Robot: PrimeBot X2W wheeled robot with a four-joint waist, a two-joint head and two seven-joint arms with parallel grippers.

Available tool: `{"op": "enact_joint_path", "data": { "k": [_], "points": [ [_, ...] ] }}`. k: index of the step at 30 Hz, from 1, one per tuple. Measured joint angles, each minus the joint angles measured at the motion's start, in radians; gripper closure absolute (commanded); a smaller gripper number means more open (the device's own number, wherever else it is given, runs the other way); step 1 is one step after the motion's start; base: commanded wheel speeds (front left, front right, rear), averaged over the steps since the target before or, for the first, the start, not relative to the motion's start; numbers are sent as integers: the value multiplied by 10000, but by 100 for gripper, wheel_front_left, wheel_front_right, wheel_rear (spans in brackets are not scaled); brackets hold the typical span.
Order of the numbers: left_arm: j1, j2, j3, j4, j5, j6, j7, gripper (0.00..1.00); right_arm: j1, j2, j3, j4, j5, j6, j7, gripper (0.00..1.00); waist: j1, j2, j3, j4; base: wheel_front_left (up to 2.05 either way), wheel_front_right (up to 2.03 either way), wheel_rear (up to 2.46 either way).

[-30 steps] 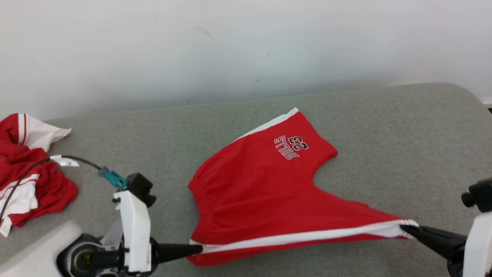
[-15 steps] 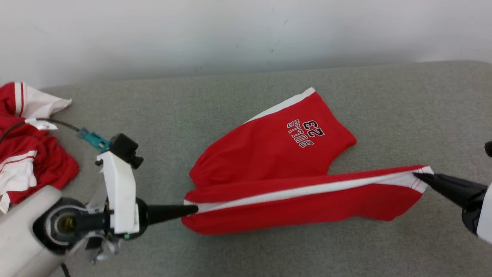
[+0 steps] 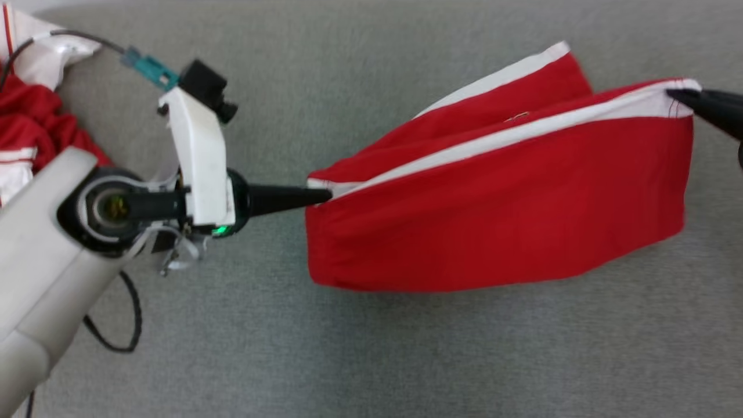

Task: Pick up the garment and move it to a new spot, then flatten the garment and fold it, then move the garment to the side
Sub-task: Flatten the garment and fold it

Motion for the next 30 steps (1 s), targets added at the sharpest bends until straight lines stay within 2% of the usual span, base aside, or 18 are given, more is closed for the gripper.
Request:
{"op": "enact_joint_path", "data": {
  "k": [3,12,18,19,21,22,23,30],
  "points": [
    [-465,-309,59,362,-113,13,257,100,-520,303,-33,533,2,0,395,100,0,0,523,235,0,0,0],
    [-1441,-690,326,1373,-90,69,410,100,-1744,1014,-13,1707,-245,0,978,100,1,0,1619,810,0,0,0],
    [-1731,-1043,351,1705,-48,-155,334,100,-2227,1264,119,2199,-548,-2,1030,100,0,-1,2000,1067,0,0,0],
    [-1736,-1083,332,1756,-10,-182,336,67,-2250,1302,148,2240,-573,-2,997,84,0,-1,2036,1097,0,0,0],
    [-1741,-1143,307,1854,33,-261,334,5,-2303,1404,184,2305,-621,0,872,41,0,-1,2076,1128,0,0,0],
    [-1752,-1162,299,1898,35,-268,337,0,-2324,1450,209,2341,-631,-2,813,41,0,-1,2079,1129,0,0,0],
    [-1757,-1183,288,1941,38,-284,364,0,-2327,1484,244,2376,-637,0,754,0,0,-1,2071,1128,0,0,0],
    [-1757,-1179,221,2232,230,-447,295,0,-2105,1647,424,2824,-742,-2,-86,0,0,-1,1682,1073,0,0,0]
  ]
}}
